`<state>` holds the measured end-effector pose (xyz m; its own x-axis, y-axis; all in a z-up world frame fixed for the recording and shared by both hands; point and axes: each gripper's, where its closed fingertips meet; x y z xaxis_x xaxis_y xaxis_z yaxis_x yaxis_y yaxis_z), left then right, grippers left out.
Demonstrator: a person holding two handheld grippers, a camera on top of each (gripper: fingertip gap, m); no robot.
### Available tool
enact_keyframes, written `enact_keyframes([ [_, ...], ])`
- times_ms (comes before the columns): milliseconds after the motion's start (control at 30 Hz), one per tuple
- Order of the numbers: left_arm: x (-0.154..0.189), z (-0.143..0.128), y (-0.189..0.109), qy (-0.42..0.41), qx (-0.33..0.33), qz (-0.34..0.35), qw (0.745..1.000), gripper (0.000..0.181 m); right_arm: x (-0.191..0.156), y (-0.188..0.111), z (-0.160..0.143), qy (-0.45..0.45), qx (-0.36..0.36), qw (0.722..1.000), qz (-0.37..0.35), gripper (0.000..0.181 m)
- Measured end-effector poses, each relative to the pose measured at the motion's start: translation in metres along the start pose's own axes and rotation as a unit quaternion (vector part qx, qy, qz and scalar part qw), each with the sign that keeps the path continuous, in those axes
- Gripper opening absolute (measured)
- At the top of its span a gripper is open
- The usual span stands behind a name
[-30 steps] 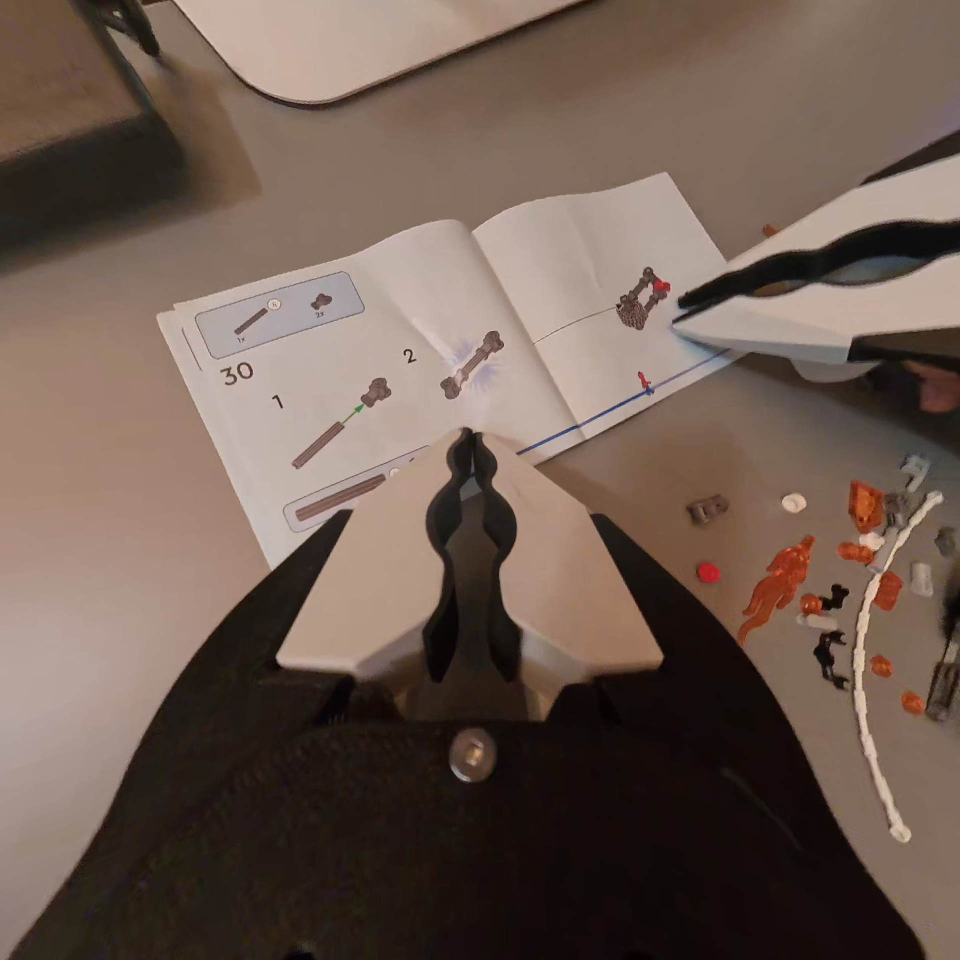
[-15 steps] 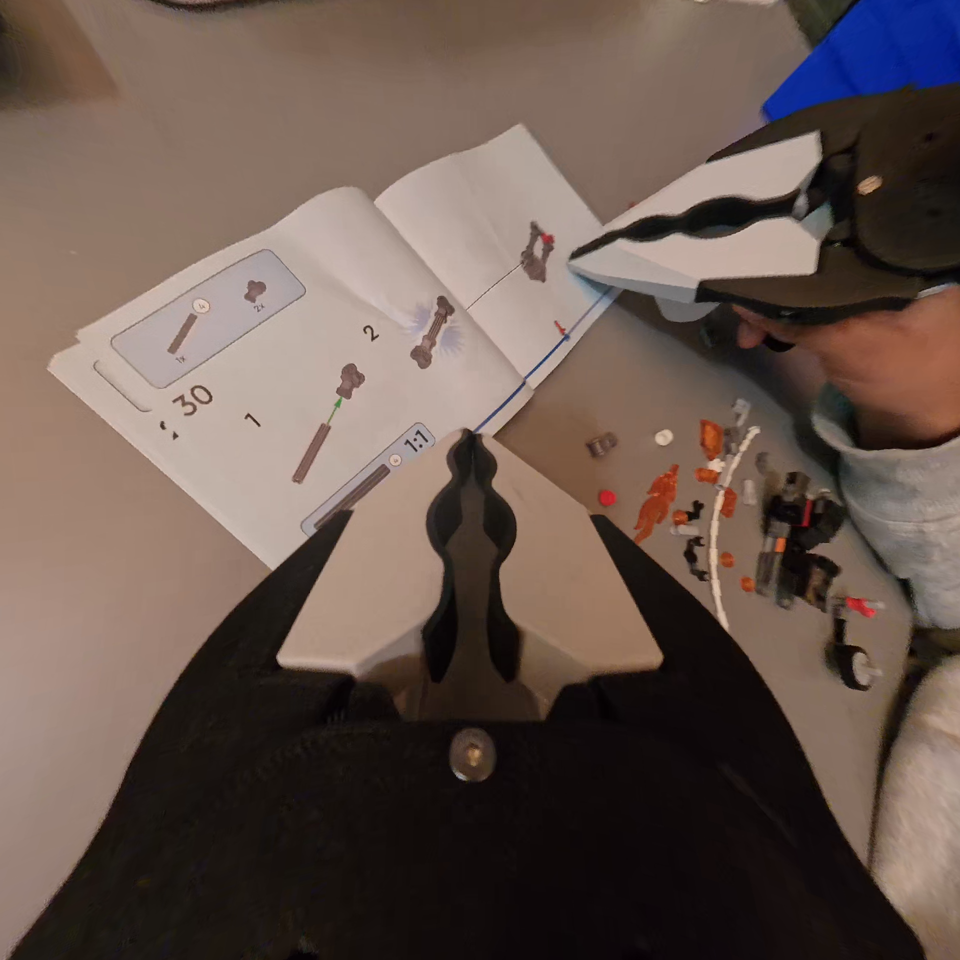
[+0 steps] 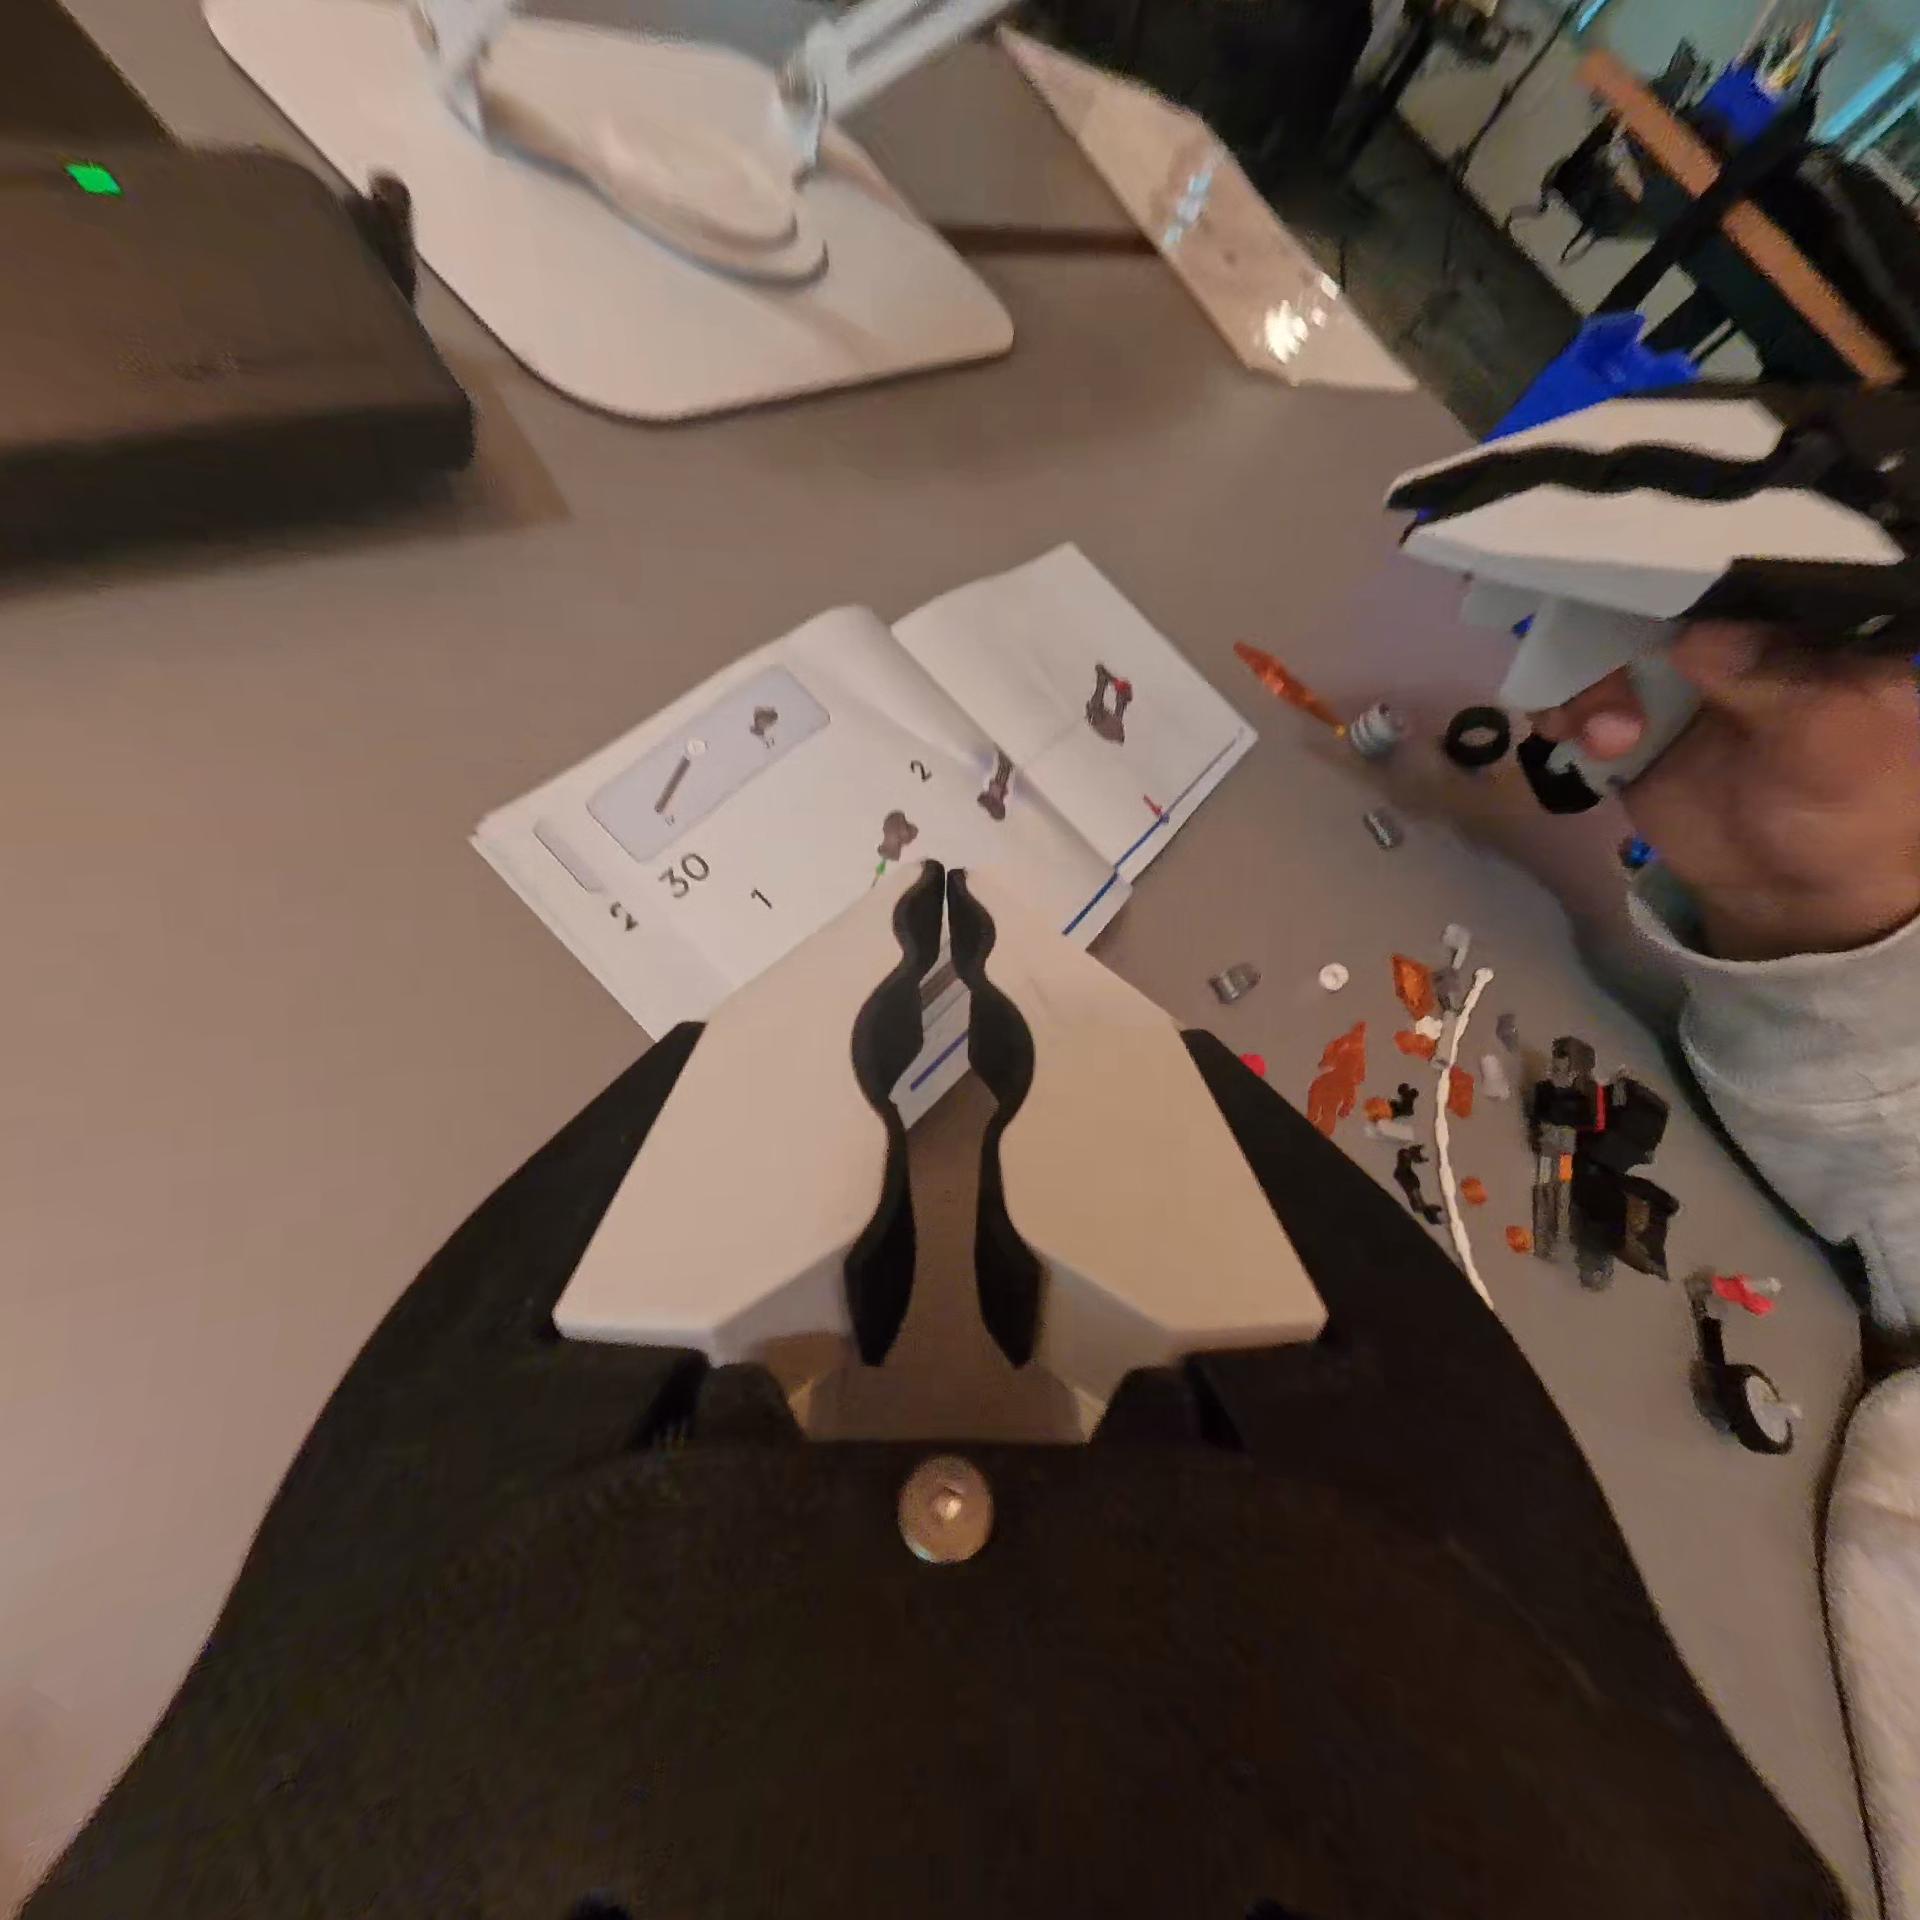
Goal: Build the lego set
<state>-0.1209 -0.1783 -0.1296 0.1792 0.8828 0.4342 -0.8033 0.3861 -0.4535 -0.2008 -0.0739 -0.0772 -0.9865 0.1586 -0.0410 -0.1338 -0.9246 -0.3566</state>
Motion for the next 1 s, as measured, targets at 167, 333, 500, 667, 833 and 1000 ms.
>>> enact_keyframes([
  [167,-0.017,-0.022,0.011,0.032,-0.068,0.074,0.994,0.0,-0.011,0.003,0.0,-0.002,-0.002,1.0,0.019,0.012],
  [333,-0.026,-0.033,0.013,0.049,-0.104,0.114,0.987,0.0,-0.016,0.006,-0.004,-0.028,-0.012,0.999,0.011,0.012],
  [500,-0.028,-0.032,0.011,0.059,-0.108,0.13,0.984,0.0,-0.017,0.004,-0.001,-0.028,-0.007,1.0,0.013,0.012],
  [667,-0.022,-0.023,0.009,0.063,-0.083,0.122,0.987,0.0,-0.014,-0.005,0.007,-0.03,0.007,1.0,0.008,0.014],
  [833,-0.007,-0.003,0.002,0.066,-0.027,0.087,0.994,0.0,-0.005,-0.025,0.016,-0.048,0.024,0.998,-0.016,0.016],
  [1000,0.008,0.01,-0.002,0.072,0.016,0.053,0.996,0.0,0.007,-0.055,0.029,-0.051,0.062,0.996,-0.038,0.019],
])
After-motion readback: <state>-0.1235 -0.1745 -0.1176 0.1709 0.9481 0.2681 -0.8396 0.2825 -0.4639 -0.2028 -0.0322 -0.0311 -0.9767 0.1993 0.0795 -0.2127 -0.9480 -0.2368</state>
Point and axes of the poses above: each gripper's, where its closed fingertips meet, y out along the fingers, z out of its top, x = y × z across the jaws
